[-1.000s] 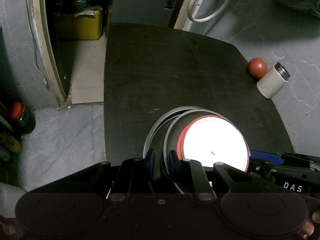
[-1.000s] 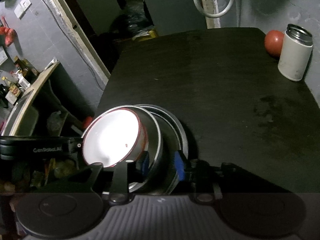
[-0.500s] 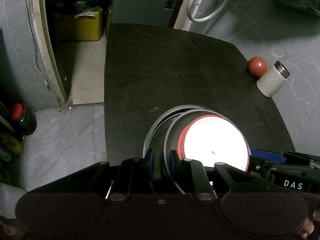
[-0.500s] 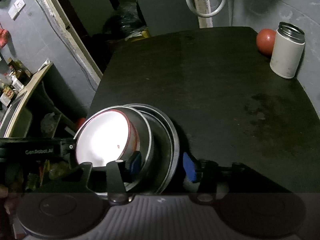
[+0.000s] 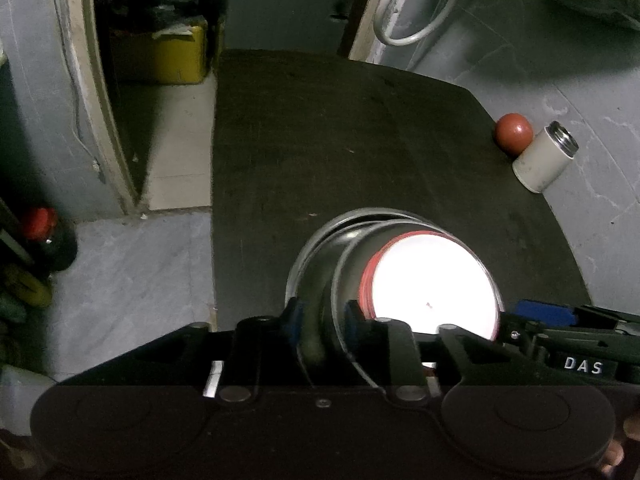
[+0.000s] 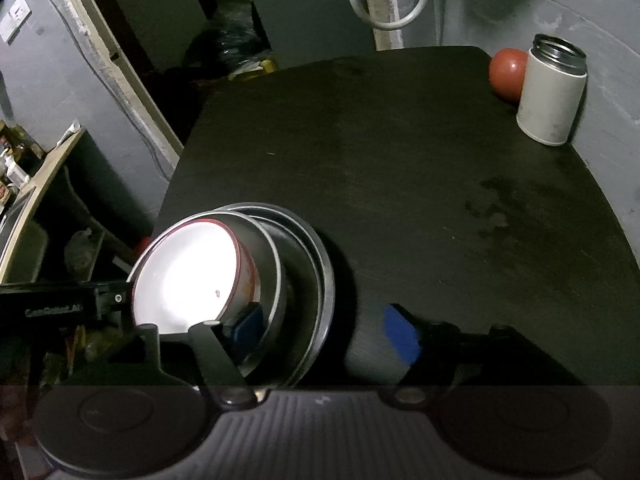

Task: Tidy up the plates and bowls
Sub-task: 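Lower the stacked bowls onto the steel plates with both grippers, then open both grippers and release the bowls on the plates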

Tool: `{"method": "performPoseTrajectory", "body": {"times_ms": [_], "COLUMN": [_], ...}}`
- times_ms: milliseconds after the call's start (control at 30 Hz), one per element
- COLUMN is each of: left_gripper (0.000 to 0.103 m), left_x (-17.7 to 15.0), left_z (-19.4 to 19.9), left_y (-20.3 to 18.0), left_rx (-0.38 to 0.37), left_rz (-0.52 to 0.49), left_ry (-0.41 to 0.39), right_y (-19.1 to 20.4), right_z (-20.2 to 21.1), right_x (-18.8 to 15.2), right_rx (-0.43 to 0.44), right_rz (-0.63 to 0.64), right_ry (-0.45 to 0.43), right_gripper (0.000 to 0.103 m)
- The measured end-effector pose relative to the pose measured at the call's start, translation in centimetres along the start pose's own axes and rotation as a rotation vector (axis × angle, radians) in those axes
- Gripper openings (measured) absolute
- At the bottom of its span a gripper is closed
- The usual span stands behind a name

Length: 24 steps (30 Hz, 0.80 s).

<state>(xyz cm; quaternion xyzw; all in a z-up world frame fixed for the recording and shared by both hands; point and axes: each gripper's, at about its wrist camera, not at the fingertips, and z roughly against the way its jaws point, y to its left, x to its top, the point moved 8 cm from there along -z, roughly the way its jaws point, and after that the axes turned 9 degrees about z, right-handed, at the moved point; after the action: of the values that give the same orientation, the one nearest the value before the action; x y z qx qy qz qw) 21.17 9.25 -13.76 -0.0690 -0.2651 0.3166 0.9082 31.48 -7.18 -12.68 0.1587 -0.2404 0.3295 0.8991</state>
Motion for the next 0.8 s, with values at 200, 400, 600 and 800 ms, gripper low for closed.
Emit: {"method": "performPoseTrajectory", "body": {"times_ms": [200,400,600,800], "left_gripper": [0.071,0.077,0.083,0.089], "left_x": [0.0,-0.1,-0.2,-0.5], "left_z": [0.3,0.5,0.8,1.2], "left_y": [1.1,1.3,1.3,1.3], "left_rx": [0.039,0.050,0.058,0.070], "left_rz": [0.009,0.012,0.018,0.025], "left_ry": [-0.014,-0.019,-0.023,-0.036], "right_y": [-0.2,-0.3,-0.3,-0.4], "right_z": [0.1,0.2,0.3,0.6], "right_x": [-0.1,-0.4,-0.8,-0.9], "right_rx": [-0.013,-0.023,-0.035,-0.048], "right_rz": [-0.011,-0.017,-0.018,-0.020], "right_ry": [0.001,0.005,0.013,0.007], "right_gripper": [0.076,0.080,0.085,0.094]}}
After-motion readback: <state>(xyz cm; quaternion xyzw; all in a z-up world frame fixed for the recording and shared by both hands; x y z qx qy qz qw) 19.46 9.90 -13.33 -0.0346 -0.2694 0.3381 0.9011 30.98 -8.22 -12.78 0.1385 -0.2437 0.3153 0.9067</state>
